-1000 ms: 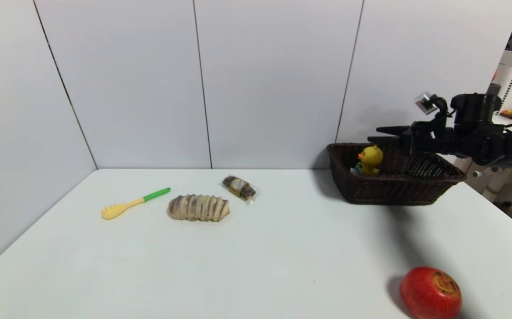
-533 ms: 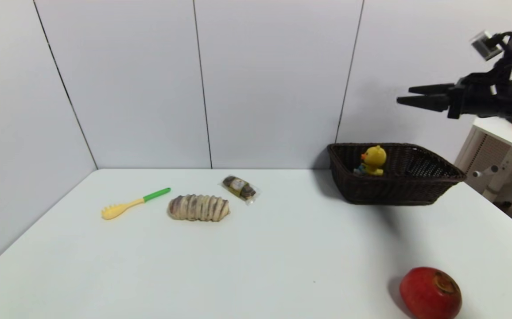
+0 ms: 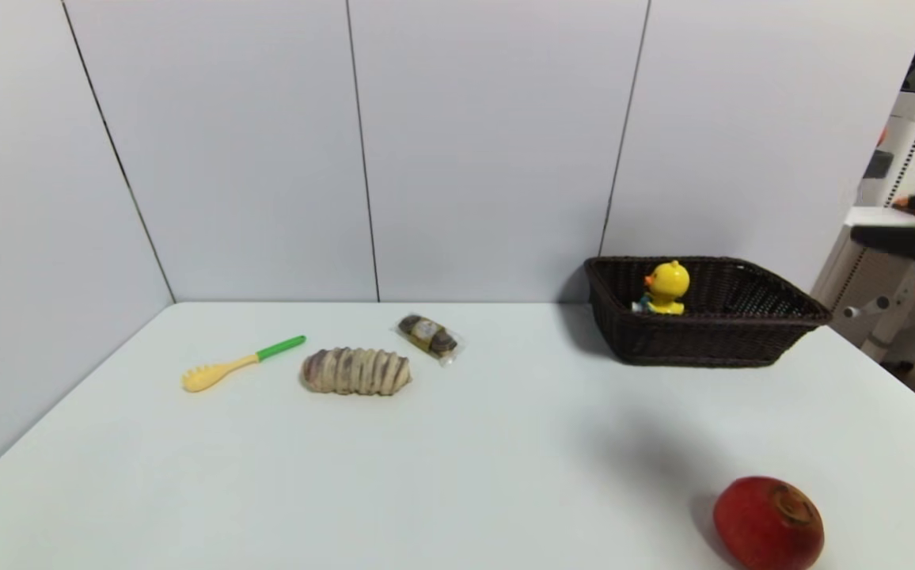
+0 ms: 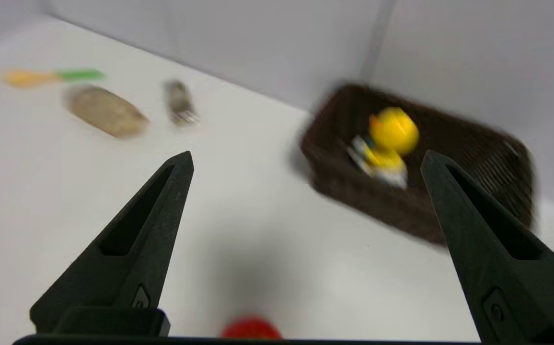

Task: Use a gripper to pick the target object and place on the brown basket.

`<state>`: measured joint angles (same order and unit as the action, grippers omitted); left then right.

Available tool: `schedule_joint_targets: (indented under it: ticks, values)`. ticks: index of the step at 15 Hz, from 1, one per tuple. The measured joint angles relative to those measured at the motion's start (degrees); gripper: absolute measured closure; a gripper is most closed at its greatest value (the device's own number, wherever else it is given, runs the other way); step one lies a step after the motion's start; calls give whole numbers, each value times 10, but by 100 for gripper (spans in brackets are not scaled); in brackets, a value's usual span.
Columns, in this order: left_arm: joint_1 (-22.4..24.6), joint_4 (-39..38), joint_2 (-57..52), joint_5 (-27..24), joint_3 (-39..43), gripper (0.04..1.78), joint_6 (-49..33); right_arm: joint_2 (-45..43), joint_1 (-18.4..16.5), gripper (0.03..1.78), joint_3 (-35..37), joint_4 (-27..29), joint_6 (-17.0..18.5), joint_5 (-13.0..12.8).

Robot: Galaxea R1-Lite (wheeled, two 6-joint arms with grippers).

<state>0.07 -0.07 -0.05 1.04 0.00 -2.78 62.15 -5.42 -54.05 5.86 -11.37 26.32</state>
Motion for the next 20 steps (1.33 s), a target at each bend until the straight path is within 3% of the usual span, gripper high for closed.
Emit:
schedule_joint_targets:
  ticks: [2,4,5,6,9,11,14,20]
  values:
    - [0,0,0,0,0,13,0,-94,19,15,120,-7,-38,-160]
    - [0,0,0,0,0,13,0,-185,32,14,234,-33,-57,-287]
    - [0,0,0,0,0,13,0,-228,35,14,287,-46,-60,-324]
    - [0,0,0,0,0,13,0,-270,37,13,338,-58,-59,-341]
    - [0,0,0,0,0,13,0,-390,38,12,474,-107,-27,-312]
    - [0,0,0,0,0,13,0,-457,40,12,517,-98,13,-284]
    - [0,0,0,0,0,13,0,-548,46,12,535,-61,70,-272]
    - [0,0,0,0,0,13,0,-618,50,12,540,-60,104,-273]
